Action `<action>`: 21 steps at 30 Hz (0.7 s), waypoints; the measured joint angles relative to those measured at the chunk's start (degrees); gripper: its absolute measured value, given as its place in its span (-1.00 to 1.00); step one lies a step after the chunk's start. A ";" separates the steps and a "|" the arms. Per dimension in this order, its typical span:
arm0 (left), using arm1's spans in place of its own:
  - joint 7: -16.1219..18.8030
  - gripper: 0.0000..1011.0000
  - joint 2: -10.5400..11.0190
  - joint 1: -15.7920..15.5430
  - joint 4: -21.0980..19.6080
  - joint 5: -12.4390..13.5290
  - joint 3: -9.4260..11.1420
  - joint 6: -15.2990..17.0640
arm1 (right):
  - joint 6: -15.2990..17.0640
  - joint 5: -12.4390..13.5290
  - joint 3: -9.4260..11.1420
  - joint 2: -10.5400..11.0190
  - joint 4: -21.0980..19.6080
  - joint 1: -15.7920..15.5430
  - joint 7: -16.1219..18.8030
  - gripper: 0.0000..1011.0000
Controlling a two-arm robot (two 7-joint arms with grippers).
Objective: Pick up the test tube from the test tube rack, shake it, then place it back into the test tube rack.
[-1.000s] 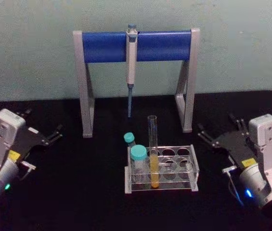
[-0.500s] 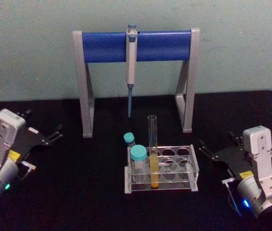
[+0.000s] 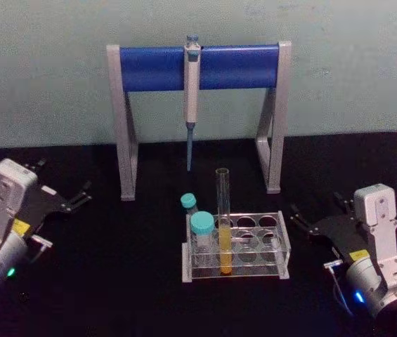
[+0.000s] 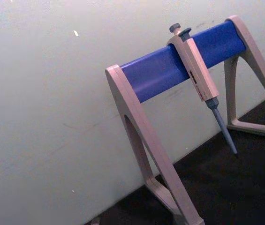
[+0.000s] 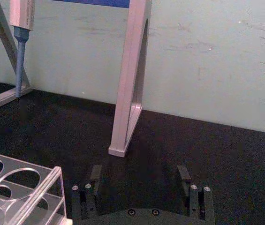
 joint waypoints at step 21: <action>0.00 0.98 0.00 0.00 0.00 0.00 0.00 0.00 | -0.13 0.02 -0.05 0.06 -0.15 -0.07 -0.06 0.98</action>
